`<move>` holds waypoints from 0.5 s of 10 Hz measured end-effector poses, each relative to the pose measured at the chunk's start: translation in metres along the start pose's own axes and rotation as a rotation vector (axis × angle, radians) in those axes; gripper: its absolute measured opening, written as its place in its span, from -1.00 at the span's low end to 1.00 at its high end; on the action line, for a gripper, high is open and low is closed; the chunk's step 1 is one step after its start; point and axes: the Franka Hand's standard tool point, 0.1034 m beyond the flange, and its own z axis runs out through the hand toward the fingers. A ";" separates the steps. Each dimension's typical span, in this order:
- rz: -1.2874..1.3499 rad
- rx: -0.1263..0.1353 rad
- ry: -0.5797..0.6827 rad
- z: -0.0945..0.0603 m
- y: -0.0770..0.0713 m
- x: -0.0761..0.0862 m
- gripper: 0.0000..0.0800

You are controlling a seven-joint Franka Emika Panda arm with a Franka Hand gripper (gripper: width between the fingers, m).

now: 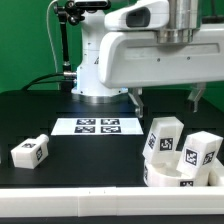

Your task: Assemble stool

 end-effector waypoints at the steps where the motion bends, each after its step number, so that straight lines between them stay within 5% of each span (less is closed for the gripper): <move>1: -0.164 -0.001 0.001 0.000 0.004 -0.001 0.62; 5: -0.465 -0.015 -0.012 0.000 0.007 -0.001 0.62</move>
Offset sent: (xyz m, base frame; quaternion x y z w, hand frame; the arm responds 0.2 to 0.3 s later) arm 0.0000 0.0000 0.0000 0.0000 0.0000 -0.1296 0.9916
